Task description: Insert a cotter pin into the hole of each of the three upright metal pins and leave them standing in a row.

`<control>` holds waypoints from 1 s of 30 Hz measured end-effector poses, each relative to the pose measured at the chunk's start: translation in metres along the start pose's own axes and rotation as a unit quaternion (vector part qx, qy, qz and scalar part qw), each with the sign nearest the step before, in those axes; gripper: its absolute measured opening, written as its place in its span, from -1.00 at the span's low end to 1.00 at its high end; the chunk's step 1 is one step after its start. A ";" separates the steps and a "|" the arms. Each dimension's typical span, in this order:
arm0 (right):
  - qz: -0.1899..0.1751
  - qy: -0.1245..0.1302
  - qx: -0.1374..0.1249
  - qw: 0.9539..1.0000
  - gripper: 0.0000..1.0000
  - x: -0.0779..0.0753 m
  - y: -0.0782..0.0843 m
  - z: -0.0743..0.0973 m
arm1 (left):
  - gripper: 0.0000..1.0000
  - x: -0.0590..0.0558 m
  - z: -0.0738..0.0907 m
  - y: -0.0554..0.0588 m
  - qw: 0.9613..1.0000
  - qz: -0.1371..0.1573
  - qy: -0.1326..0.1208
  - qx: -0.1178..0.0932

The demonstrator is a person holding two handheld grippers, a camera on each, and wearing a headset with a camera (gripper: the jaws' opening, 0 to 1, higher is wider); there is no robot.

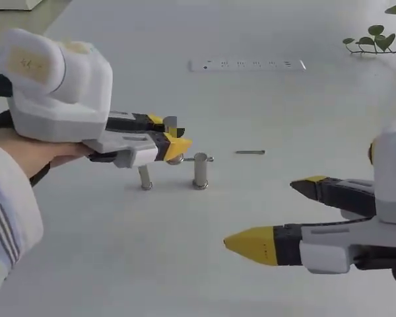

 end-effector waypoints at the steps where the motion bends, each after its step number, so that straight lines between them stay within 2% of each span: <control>1: 0.001 0.000 -0.001 1.000 0.91 0.000 0.000 0.000 | -0.81 -0.001 -0.001 0.001 1.000 0.002 0.001 0.000; 12: 0.001 0.001 -0.005 1.000 0.96 0.000 0.000 0.001 | -0.81 -0.012 -0.019 0.016 1.000 0.020 0.020 0.003; 23: -0.002 0.002 -0.006 1.000 0.95 -0.002 0.001 0.003 | -0.81 -0.020 -0.042 0.035 0.999 0.027 0.025 0.022; 25: -0.004 0.003 -0.005 1.000 0.95 -0.002 0.002 0.003 | -0.81 -0.022 -0.046 0.037 0.999 0.025 0.029 0.028; 30: -0.005 0.003 -0.003 1.000 0.94 -0.003 0.003 0.003 | -0.81 -0.027 -0.053 0.041 0.999 0.028 0.037 0.029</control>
Point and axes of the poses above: the centre of the closed fingertips' face, and the gripper's own axes: z roughly backward along the fingers, x roughly to its left, y roughly out of its underside, the point moved 10 cm from there along z, roughly backward along the fingers, and after that the axes turned 14 degrees about y, right-handed, at the moved point
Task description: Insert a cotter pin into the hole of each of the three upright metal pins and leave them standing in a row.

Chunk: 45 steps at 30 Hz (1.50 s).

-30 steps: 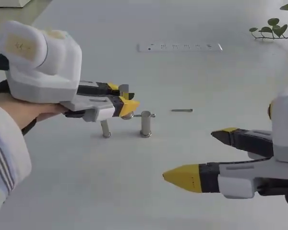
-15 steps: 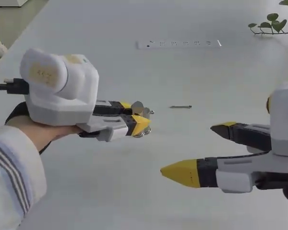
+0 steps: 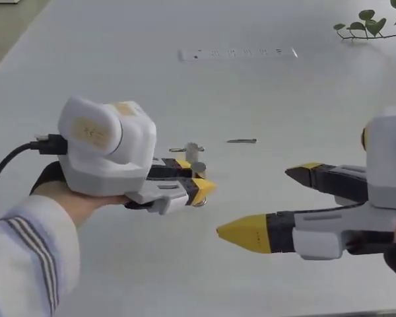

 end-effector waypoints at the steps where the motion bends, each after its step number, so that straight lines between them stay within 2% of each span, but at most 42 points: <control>1: 0.000 0.000 0.000 1.000 0.94 0.000 0.000 0.000 | -0.81 0.000 -0.001 0.001 1.000 0.001 0.000 0.000; 16: 0.000 -0.002 0.010 1.000 0.93 0.000 0.003 -0.002 | -0.81 -0.006 -0.017 0.012 1.000 -0.004 0.012 0.016; 20: 0.002 -0.004 0.011 1.000 0.92 0.000 0.004 -0.002 | -0.81 -0.006 -0.019 0.014 1.000 0.000 0.005 0.023; 28: 0.002 -0.006 0.014 1.000 0.92 0.001 0.005 -0.002 | -0.81 -0.007 -0.018 0.014 1.000 -0.001 -0.006 0.014; 45: 0.008 -0.009 0.014 1.000 0.90 0.002 0.004 -0.002 | -0.79 -0.011 -0.019 0.014 0.999 -0.009 -0.028 0.019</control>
Point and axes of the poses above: the centre of the closed fingertips' face, and the gripper's own axes: z roughly backward along the fingers, x roughly to its left, y roughly out of its underside, the point moved 10 cm from there along z, roughly backward along the fingers, and after that the axes turned 14 degrees about y, right-handed, at the moved point
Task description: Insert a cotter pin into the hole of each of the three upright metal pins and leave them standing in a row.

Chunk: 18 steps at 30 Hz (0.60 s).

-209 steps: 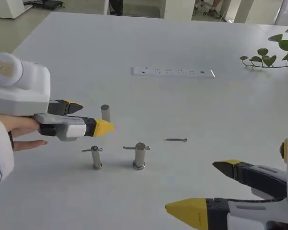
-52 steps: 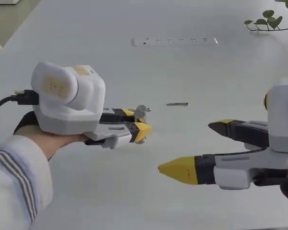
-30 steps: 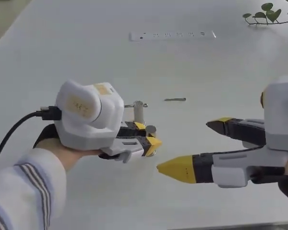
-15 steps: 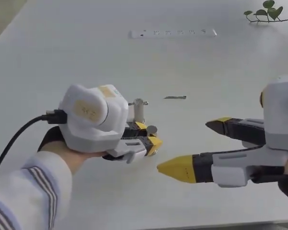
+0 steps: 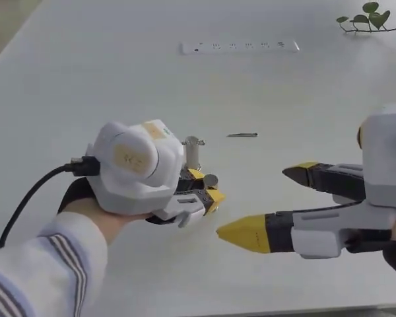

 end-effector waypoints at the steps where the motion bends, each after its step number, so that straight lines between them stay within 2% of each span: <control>1: 0.000 0.000 0.000 1.000 0.90 0.000 0.000 0.000 | -0.79 0.000 0.000 0.000 1.000 0.000 0.000 0.000; 7: 0.005 -0.002 0.000 1.000 0.90 0.001 -0.001 0.000 | -0.79 -0.001 0.005 -0.003 1.000 -0.002 0.005 -0.007; 13: 0.008 -0.002 0.000 1.000 0.89 0.001 -0.002 0.001 | -0.76 -0.002 0.017 -0.012 0.999 -0.007 0.014 -0.039; 16: 0.010 -0.002 0.001 1.000 0.89 0.000 -0.002 0.001 | -0.68 -0.002 0.024 -0.015 0.999 -0.012 0.023 -0.047; 18: 0.011 -0.001 0.001 1.000 0.89 0.000 -0.003 0.002 | -0.55 -0.003 0.030 -0.015 0.998 -0.012 0.035 -0.049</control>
Point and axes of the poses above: the centre of the closed fingertips' face, and the gripper's own axes: z roughly backward along the fingers, x roughly to its left, y roughly out of its underside, the point moved 10 cm from there along z, roughly backward along the fingers, and after that the axes turned 14 degrees about y, right-handed, at the moved point
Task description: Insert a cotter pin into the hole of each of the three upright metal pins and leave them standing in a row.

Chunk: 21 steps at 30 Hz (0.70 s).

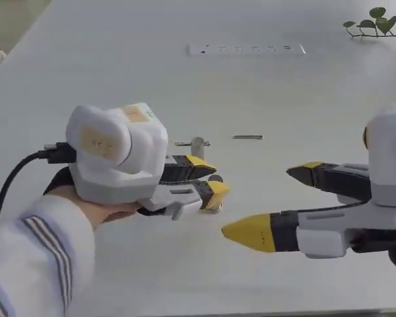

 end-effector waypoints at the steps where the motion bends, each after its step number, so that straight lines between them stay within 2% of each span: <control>1: 0.001 0.001 0.000 1.000 0.89 0.000 0.000 0.000 | -0.51 -0.001 0.003 0.000 1.000 -0.004 0.004 0.000; 3: 0.002 0.002 0.000 1.000 0.88 -0.001 -0.001 0.001 | -0.37 -0.003 0.006 0.000 1.000 -0.014 0.006 0.005; 5: 0.003 0.004 0.001 1.000 0.88 -0.002 -0.001 0.002 | -0.17 -0.004 0.011 0.003 0.999 -0.026 0.002 0.024; 9: 0.005 0.007 0.002 1.000 0.88 -0.003 -0.001 0.003 | 0.08 -0.009 0.019 0.003 1.000 -0.021 0.017 0.015; 13: 0.008 0.009 0.005 1.000 0.88 -0.005 -0.001 0.004 | 0.61 -0.015 0.026 0.004 0.999 -0.018 0.027 0.015; 14: 0.009 0.010 0.006 1.000 0.88 -0.005 -0.001 0.005 | 0.68 -0.017 0.028 0.005 0.999 -0.015 0.031 0.013; 19: 0.015 0.013 0.010 1.000 0.87 -0.007 -0.002 0.006 | 0.94 -0.021 0.036 0.009 0.999 0.001 0.044 0.008; 21: 0.019 0.015 0.012 1.000 0.87 -0.008 -0.003 0.006 | 0.98 -0.021 0.038 0.010 0.999 0.008 0.045 0.001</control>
Point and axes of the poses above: the centre of the closed fingertips' face, and the gripper's own axes: z roughly backward along the fingers, x roughly to its left, y roughly out of its underside, the point moved 10 cm from there along z, roughly backward along the fingers, and after that the axes turned 14 degrees about y, right-handed, at the moved point
